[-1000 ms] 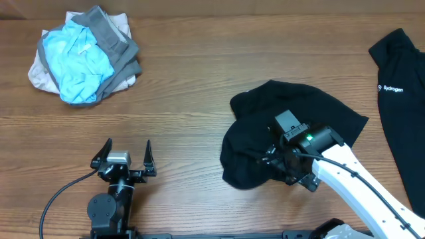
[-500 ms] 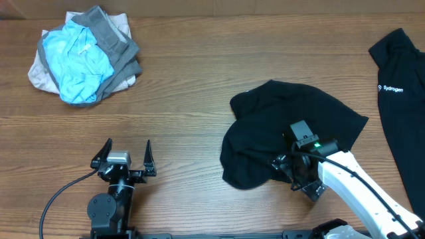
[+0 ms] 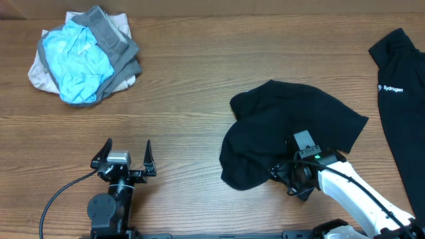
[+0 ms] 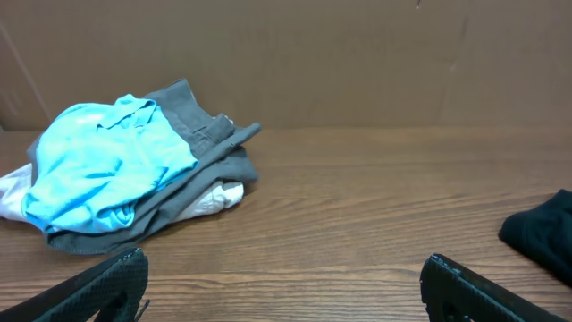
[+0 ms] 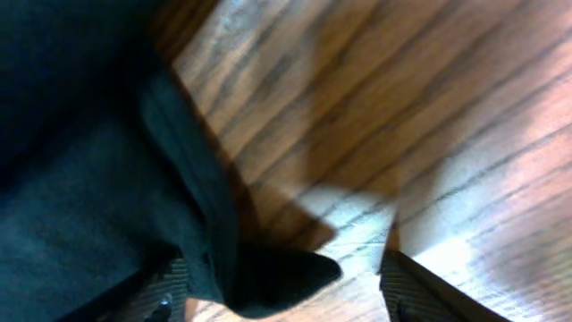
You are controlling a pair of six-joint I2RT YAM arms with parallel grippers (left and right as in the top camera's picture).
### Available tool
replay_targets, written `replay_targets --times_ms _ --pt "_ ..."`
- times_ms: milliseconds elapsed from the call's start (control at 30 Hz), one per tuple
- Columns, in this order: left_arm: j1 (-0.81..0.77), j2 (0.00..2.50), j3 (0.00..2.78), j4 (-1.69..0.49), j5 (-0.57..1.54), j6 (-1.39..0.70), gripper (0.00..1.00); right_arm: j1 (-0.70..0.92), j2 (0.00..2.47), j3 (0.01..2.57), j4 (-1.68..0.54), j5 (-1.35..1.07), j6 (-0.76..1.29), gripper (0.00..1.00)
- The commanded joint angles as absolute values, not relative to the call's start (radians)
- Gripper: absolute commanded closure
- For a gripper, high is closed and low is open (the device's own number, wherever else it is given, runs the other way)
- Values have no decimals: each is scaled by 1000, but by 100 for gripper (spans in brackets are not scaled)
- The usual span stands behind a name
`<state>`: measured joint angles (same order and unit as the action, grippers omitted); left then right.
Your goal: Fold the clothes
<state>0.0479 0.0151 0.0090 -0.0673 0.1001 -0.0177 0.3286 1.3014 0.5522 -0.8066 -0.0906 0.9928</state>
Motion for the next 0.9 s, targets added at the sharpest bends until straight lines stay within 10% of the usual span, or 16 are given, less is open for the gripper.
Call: replay_targets --times_ms 0,433,867 --pt "52 4 5 -68 97 4 0 327 1291 527 -789 -105 992 31" --pt "52 4 5 -68 97 4 0 325 1291 527 -800 -57 1041 90" --pt "52 4 5 -68 97 4 0 317 1232 667 -1016 10 1119 96"
